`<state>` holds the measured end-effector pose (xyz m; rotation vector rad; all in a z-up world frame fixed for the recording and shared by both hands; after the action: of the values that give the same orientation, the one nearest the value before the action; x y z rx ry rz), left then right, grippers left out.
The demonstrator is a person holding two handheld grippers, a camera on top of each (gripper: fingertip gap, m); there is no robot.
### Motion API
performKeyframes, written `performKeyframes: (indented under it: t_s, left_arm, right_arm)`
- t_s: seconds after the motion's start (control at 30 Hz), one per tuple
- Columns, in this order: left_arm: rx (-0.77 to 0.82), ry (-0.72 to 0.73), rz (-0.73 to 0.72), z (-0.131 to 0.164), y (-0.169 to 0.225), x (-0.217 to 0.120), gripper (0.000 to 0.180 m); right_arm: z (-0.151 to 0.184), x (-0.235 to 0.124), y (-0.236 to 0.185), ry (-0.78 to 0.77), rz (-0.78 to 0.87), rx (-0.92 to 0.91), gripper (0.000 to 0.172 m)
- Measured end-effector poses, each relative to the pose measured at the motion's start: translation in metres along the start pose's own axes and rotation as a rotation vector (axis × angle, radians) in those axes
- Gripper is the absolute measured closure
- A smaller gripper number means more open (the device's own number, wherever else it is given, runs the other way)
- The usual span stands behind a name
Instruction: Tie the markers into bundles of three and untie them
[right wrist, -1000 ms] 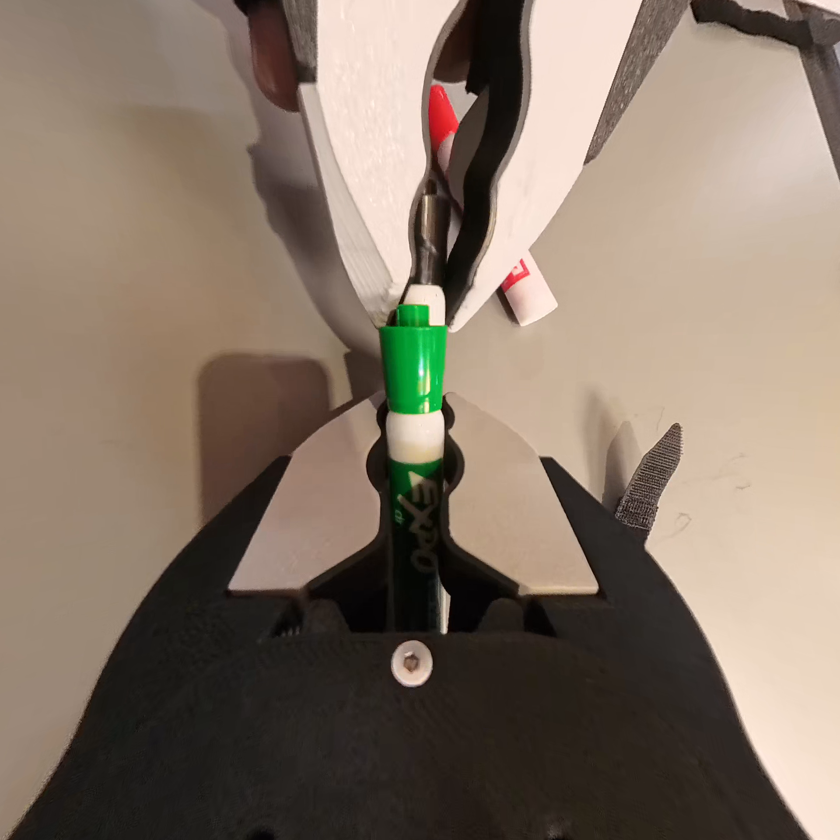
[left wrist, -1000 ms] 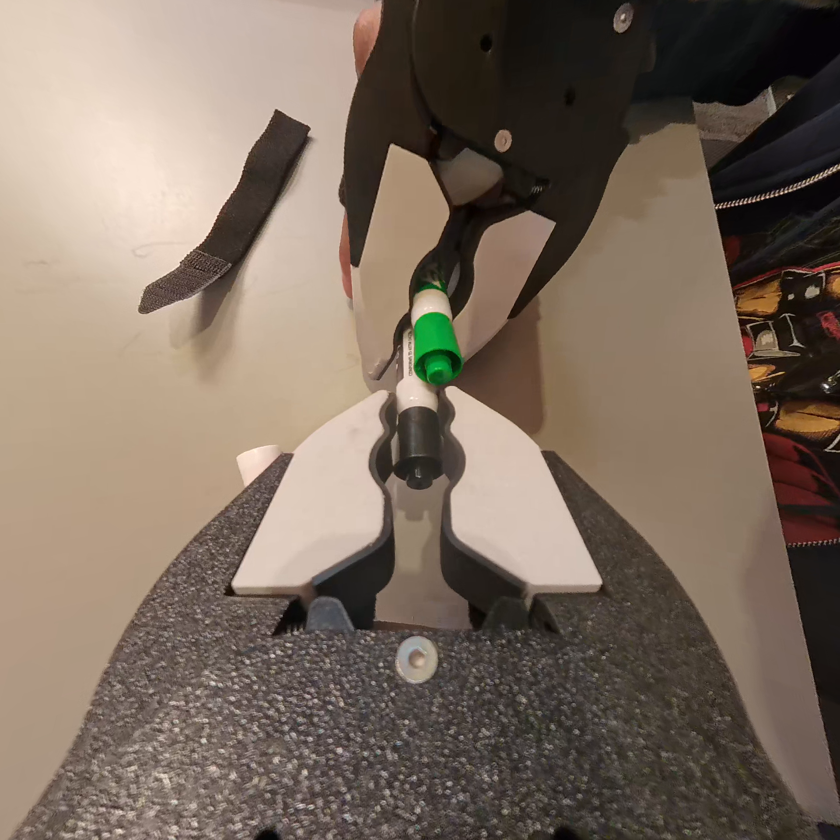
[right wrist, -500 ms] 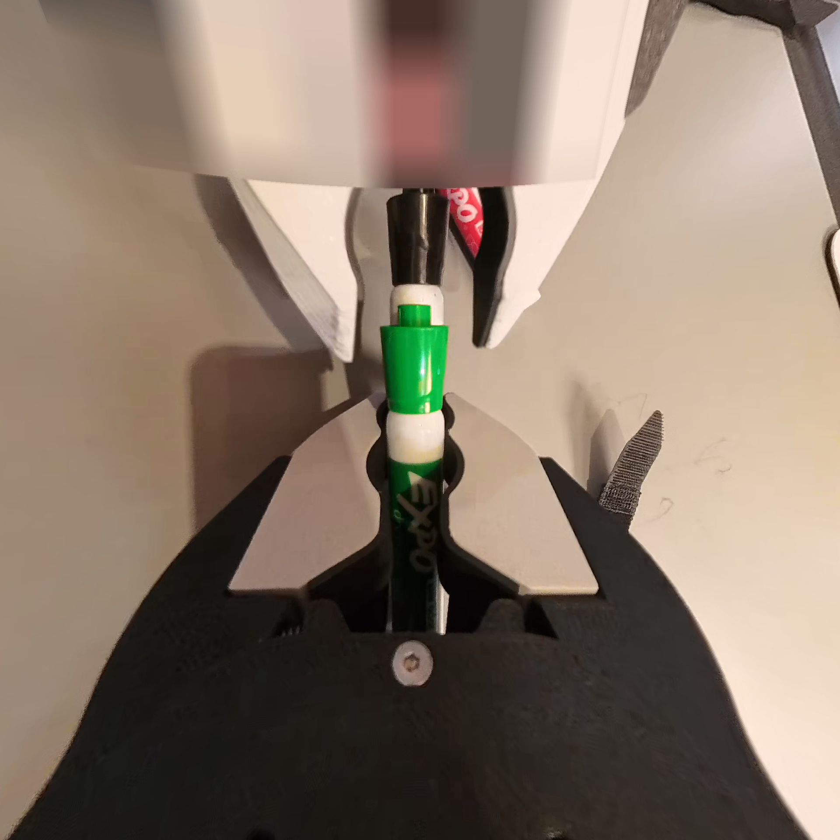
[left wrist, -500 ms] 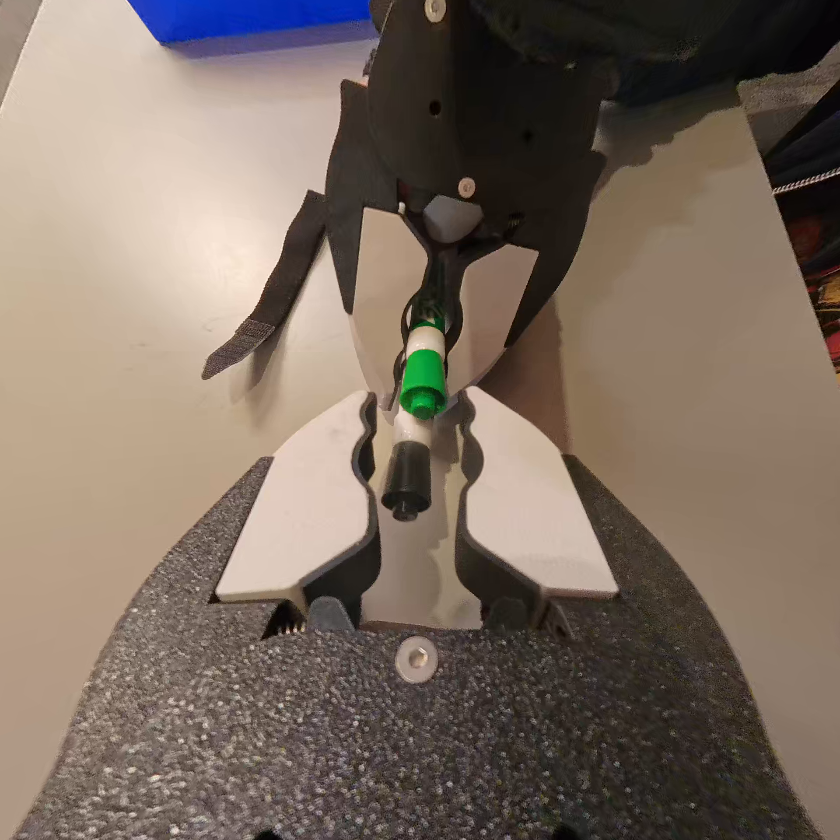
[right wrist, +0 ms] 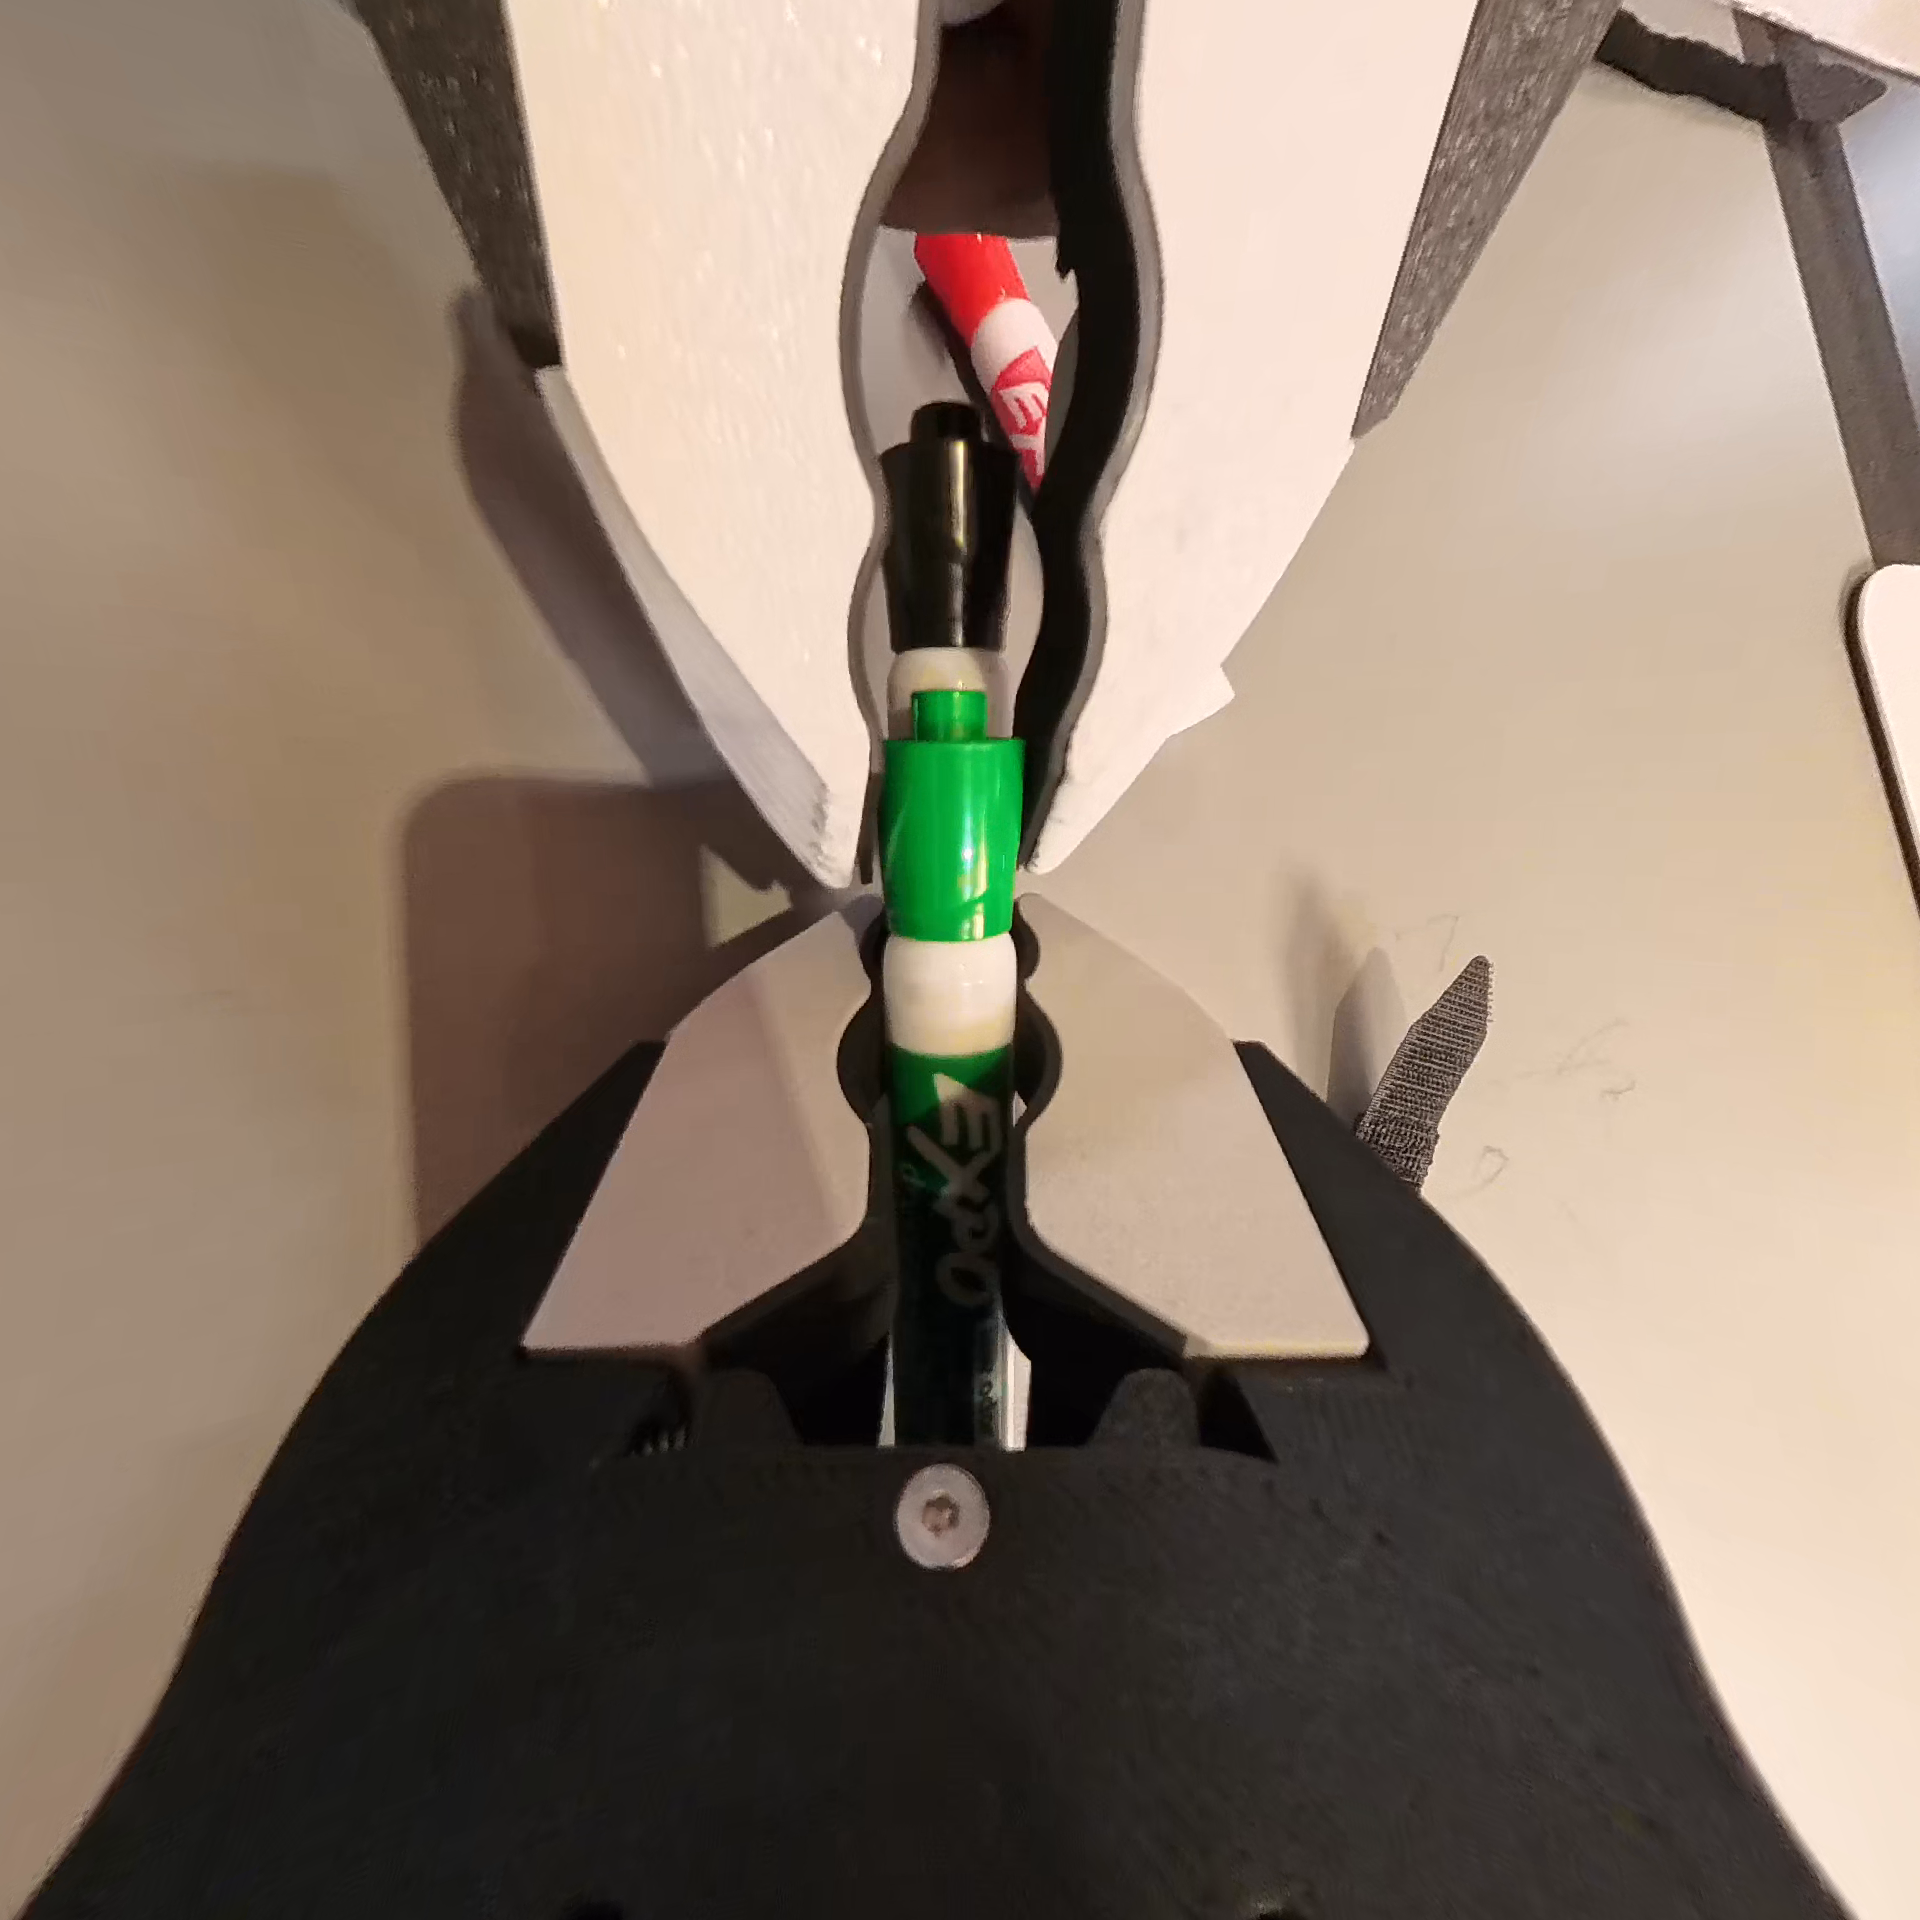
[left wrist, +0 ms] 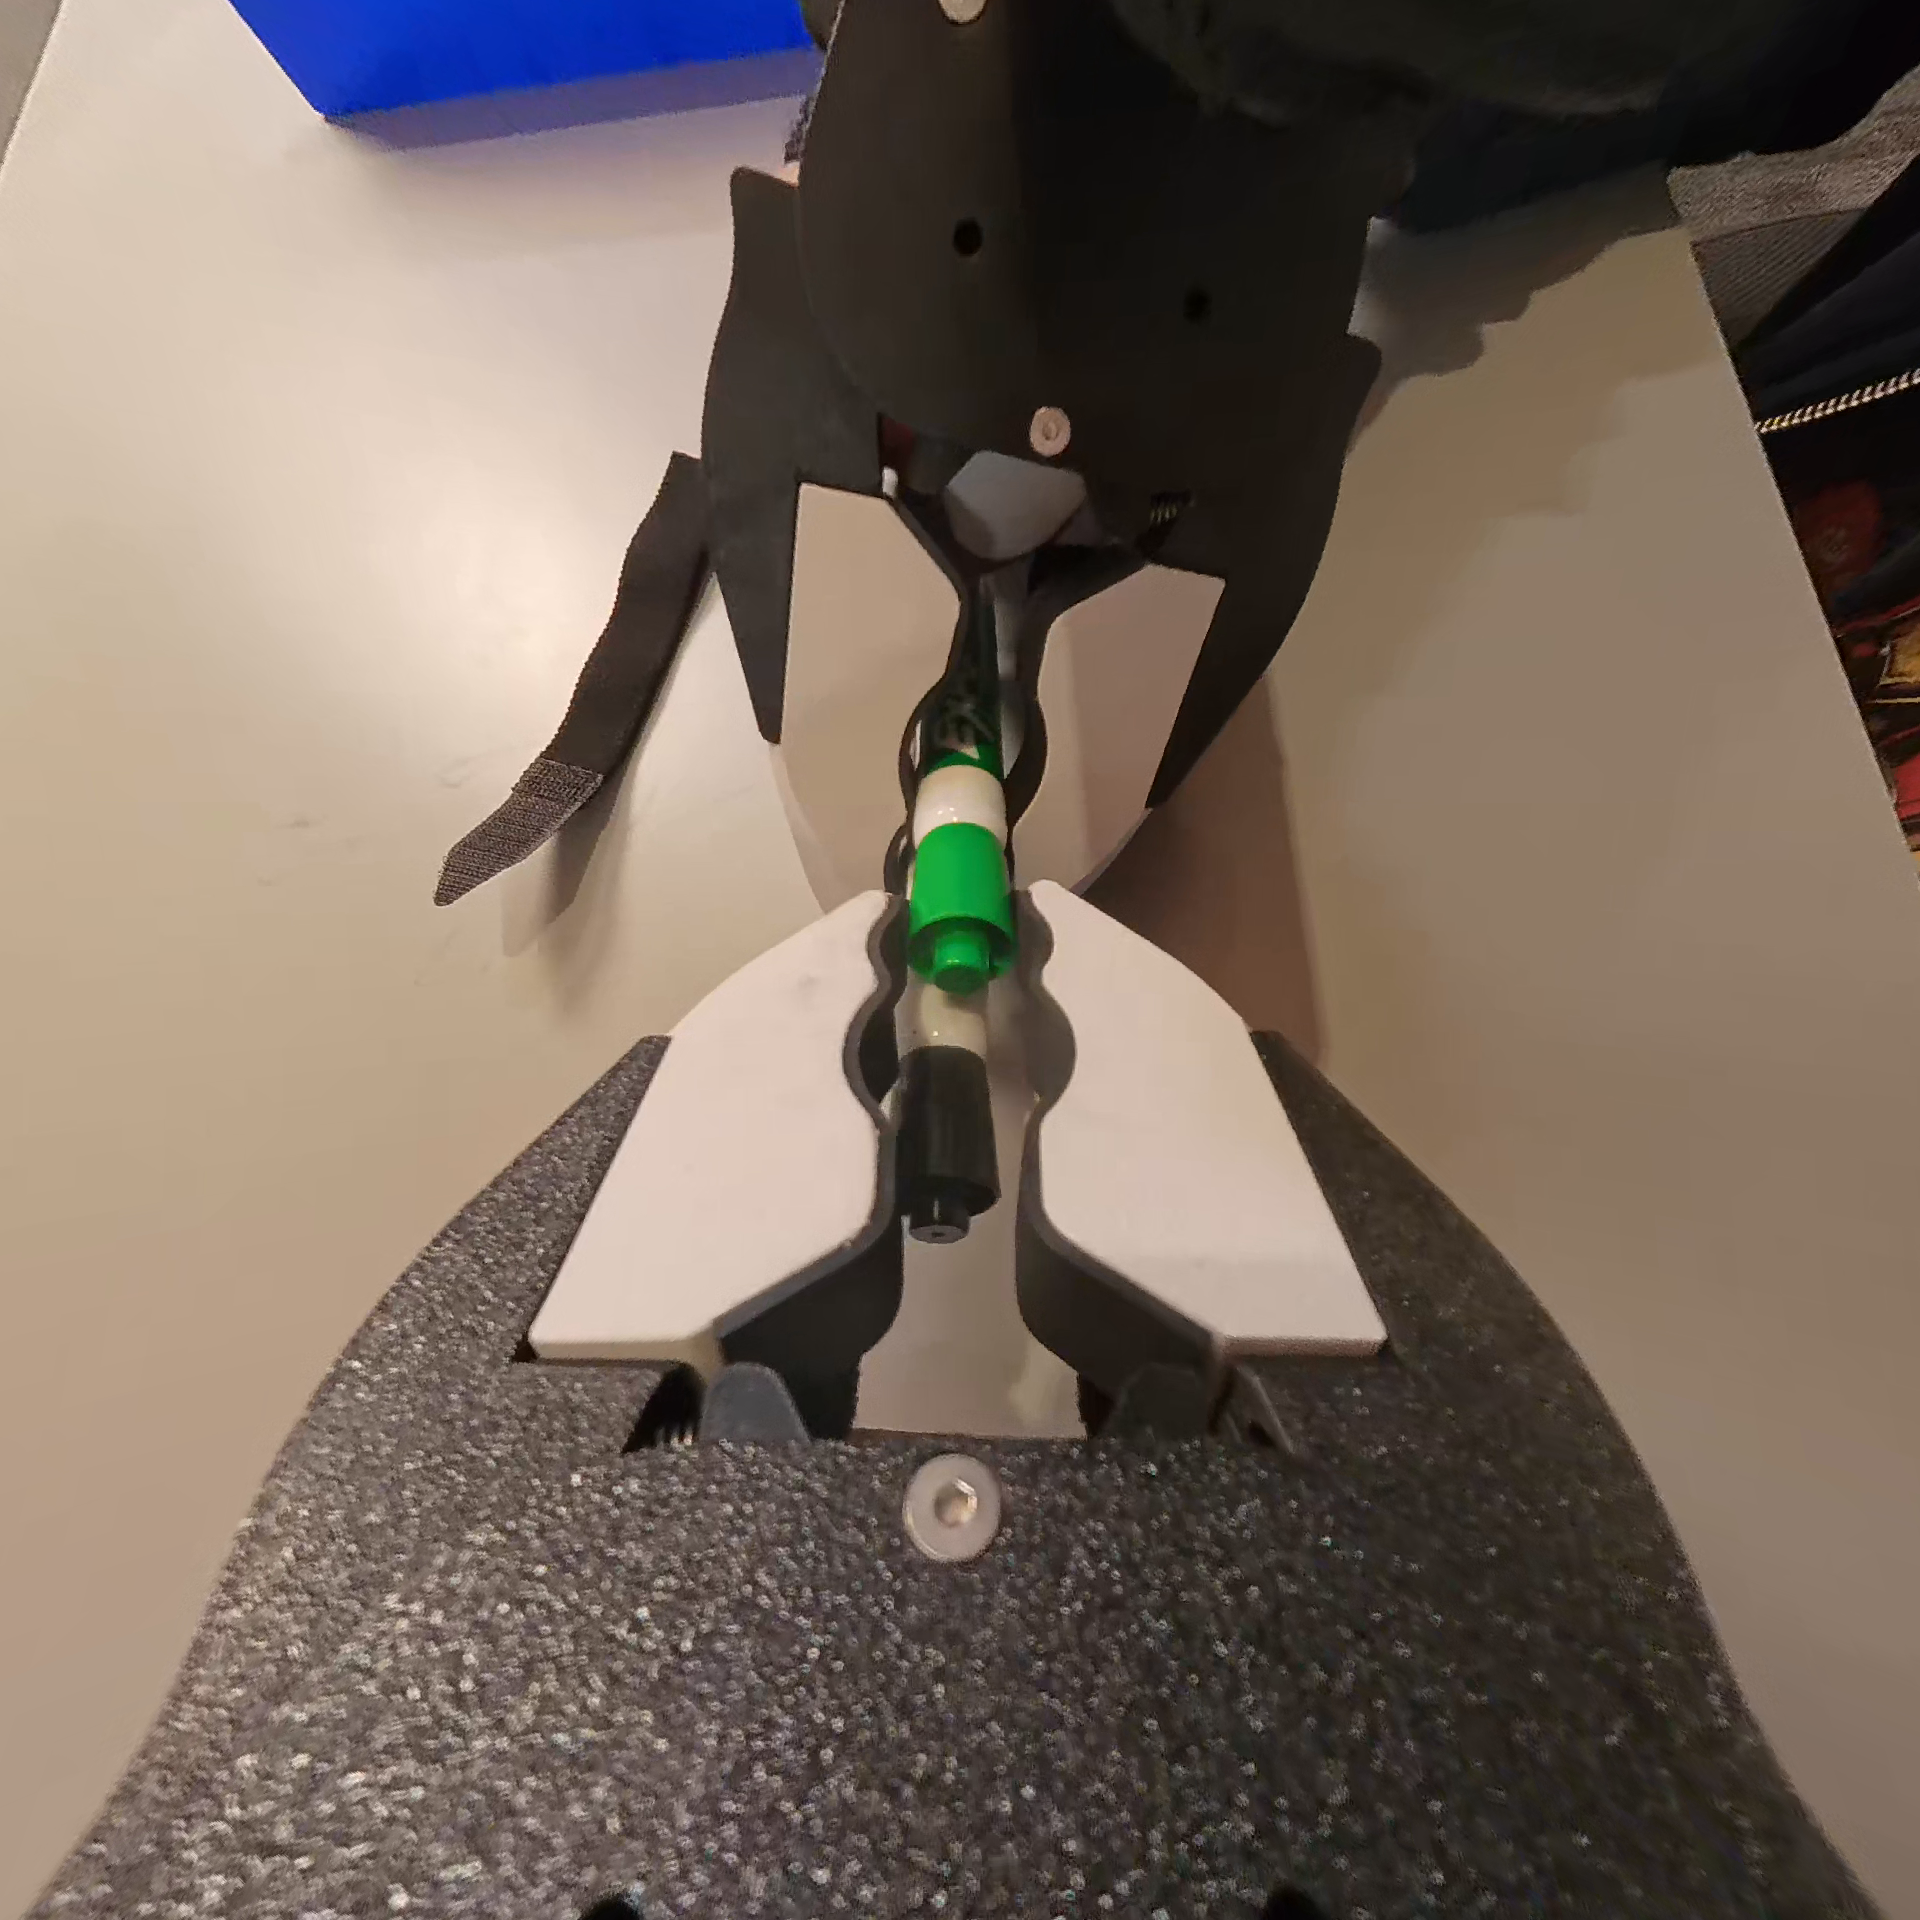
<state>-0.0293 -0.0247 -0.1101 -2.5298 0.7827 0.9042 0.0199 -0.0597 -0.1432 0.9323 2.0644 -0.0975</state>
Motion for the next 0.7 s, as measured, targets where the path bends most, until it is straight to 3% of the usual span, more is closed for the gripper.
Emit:
performKeyframes:
  t_s: [0.7]
  left_arm:
    - [0.01,0.033,-0.009,-0.0021,-0.0026,-0.0094,0.161]
  right_arm:
    - [-0.0009,-0.0052,0.0039,-0.009,0.041,-0.023,0.152]
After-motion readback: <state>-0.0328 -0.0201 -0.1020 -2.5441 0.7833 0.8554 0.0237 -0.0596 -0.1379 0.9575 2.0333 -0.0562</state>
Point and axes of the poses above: each gripper's, where its closed fingertips meet, x out along the fingers, z out of its underside, y = z × x across the jaws, the point moved 5 cm from there along -x, back along the fingers, and after that the axes turned 3 degrees about -z, right-handed, at the moved point
